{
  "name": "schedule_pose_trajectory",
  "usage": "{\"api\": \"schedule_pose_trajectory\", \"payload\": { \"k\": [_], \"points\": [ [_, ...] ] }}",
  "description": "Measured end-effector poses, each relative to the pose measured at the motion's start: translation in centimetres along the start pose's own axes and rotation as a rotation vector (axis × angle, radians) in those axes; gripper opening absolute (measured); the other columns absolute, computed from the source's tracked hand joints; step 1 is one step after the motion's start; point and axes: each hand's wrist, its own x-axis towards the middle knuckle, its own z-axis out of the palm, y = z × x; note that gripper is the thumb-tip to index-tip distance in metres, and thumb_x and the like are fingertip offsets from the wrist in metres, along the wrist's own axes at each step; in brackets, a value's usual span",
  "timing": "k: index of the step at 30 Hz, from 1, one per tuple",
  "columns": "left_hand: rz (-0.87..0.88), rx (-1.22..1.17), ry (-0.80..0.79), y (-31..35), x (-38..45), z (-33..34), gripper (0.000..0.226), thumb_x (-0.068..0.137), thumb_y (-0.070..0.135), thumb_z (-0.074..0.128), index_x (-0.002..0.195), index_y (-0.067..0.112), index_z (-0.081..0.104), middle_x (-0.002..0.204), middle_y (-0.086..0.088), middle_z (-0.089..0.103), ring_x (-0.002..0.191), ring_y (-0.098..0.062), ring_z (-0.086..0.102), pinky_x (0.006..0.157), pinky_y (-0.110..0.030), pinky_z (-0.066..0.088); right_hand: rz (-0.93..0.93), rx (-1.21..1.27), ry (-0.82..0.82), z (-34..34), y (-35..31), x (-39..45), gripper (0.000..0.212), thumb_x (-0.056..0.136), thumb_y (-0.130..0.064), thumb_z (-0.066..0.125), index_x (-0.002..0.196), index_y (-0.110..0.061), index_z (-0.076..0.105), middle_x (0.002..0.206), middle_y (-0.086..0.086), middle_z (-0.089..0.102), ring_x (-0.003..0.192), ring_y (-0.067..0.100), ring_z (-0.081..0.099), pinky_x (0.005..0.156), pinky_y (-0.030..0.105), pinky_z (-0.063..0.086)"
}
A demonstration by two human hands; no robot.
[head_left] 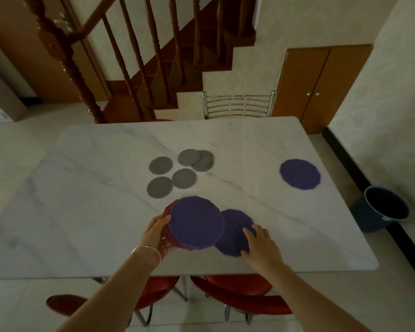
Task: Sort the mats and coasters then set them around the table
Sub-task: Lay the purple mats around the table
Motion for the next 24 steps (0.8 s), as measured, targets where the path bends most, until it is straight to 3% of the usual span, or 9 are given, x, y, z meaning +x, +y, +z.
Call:
{"api": "schedule_pose_trajectory", "payload": {
  "k": [7,10,13,15,17,20,24],
  "points": [
    [-0.004,-0.012,-0.007,-0.1,0.4,-0.1,0.013,0.083,0.019,0.065,0.095,0.018,0.060,0.115,-0.015,0.064,0.105,-0.046,0.060,0.082,-0.072,0.046,-0.002,-0.028,-0.007,1.2,0.4,-0.1,0.063,0.091,-0.034,0.050,0.146,-0.020,0.024,0.155,0.009,0.014,0.137,0.026,0.026,0.104,0.035,0.041],
    [-0.014,-0.029,-0.019,0.3,0.4,-0.6,0.015,0.082,0.018,0.066,0.095,0.017,0.061,0.115,-0.015,0.063,0.104,-0.046,0.060,0.076,-0.074,0.046,0.026,0.019,0.065,0.5,-0.4,0.0,0.056,0.094,-0.036,0.046,0.145,-0.020,0.030,0.151,0.006,0.025,0.135,0.024,0.029,0.103,0.035,0.041],
    [-0.025,-0.051,-0.023,1.1,0.1,-1.2,0.016,0.082,0.018,0.066,0.096,0.016,0.060,0.117,-0.017,0.062,0.104,-0.049,0.059,0.073,-0.076,0.045,0.055,0.403,0.183,-1.3,-3.5,0.6,0.041,0.100,-0.033,0.036,0.137,-0.019,0.046,0.141,0.003,0.045,0.129,0.020,0.041,0.102,0.033,0.042],
    [-0.036,-0.057,-0.028,1.8,-0.1,-1.8,0.019,0.081,0.017,0.067,0.098,0.015,0.059,0.119,-0.018,0.060,0.106,-0.050,0.058,0.075,-0.077,0.044,0.083,0.861,0.125,-3.1,-6.9,0.9,0.039,0.101,-0.033,0.033,0.128,-0.015,0.055,0.126,-0.001,0.058,0.117,0.018,0.053,0.104,0.038,0.043],
    [-0.037,-0.057,-0.033,3.0,-0.3,-2.6,0.020,0.082,0.018,0.067,0.100,0.016,0.059,0.120,-0.018,0.059,0.107,-0.050,0.057,0.073,-0.076,0.045,0.060,1.121,0.078,-4.7,-10.4,1.2,0.036,0.100,-0.041,0.034,0.116,-0.019,0.059,0.114,-0.007,0.062,0.110,0.017,0.058,0.102,0.046,0.045],
    [-0.035,-0.077,-0.027,5.0,-0.1,-4.6,0.023,0.081,0.019,0.068,0.102,0.016,0.059,0.118,-0.018,0.060,0.105,-0.048,0.058,0.066,-0.071,0.050,0.025,1.197,0.084,-6.1,-15.2,1.8,0.025,0.096,-0.045,0.044,0.105,-0.034,0.063,0.111,-0.009,0.064,0.108,0.018,0.061,0.095,0.048,0.050],
    [-0.049,-0.056,-0.044,8.5,0.7,-8.3,0.034,0.071,0.020,0.076,0.101,0.020,0.062,0.108,-0.012,0.065,0.089,-0.037,0.066,0.057,-0.051,0.056,0.057,1.051,0.167,-6.2,-20.6,3.1,0.031,0.088,-0.039,0.063,0.111,-0.019,0.063,0.102,-0.003,0.067,0.098,0.023,0.064,0.086,0.049,0.053]
  ]
}}
